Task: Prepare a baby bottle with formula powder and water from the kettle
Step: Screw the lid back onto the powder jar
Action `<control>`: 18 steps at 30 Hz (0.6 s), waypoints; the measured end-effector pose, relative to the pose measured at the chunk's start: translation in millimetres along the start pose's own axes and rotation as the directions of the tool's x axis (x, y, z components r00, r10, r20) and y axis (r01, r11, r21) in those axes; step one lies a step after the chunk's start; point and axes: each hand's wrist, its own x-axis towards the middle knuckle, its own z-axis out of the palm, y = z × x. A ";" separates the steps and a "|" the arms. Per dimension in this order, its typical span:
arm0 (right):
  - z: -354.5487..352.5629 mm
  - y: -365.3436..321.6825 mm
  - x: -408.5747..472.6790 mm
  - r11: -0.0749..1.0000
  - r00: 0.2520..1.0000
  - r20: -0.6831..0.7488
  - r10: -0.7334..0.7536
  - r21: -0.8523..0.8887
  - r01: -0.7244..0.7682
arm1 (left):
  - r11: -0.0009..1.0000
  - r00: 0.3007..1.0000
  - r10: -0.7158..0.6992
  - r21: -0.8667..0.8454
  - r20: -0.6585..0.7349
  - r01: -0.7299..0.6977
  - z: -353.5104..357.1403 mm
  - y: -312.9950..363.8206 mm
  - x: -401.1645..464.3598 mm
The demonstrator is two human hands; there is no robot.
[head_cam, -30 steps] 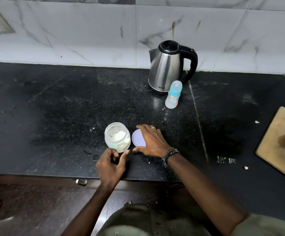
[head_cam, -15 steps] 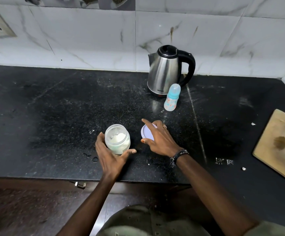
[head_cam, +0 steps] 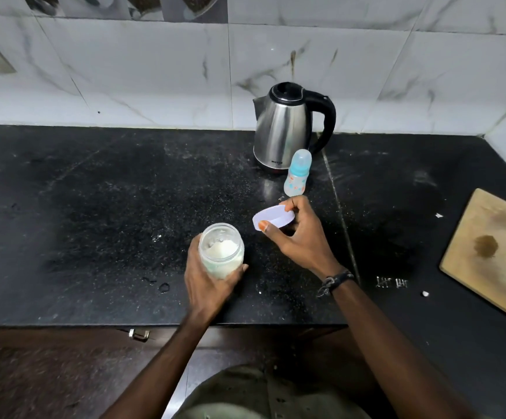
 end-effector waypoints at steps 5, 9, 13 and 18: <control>-13.0 -21.5 -2.1 0.985 0.977 0.122 -0.175 0.019 0.174 | 0.997 0.995 0.070 -0.022 0.077 -0.069 7.8 16.7 -4.9; -19.5 -35.9 -4.3 0.965 0.950 0.185 -0.252 -0.025 0.261 | 0.997 0.989 0.078 -0.037 0.129 -0.074 13.7 23.3 -7.1; -26.2 -46.1 -4.3 0.933 0.908 0.299 -0.294 -0.118 0.341 | 0.996 0.985 0.064 -0.065 0.163 -0.054 18.1 28.7 -7.6; -37.3 -62.7 -8.9 0.897 0.863 0.439 -0.251 -0.231 0.378 | 0.993 0.978 0.098 -0.077 0.184 -0.085 18.4 37.9 -10.1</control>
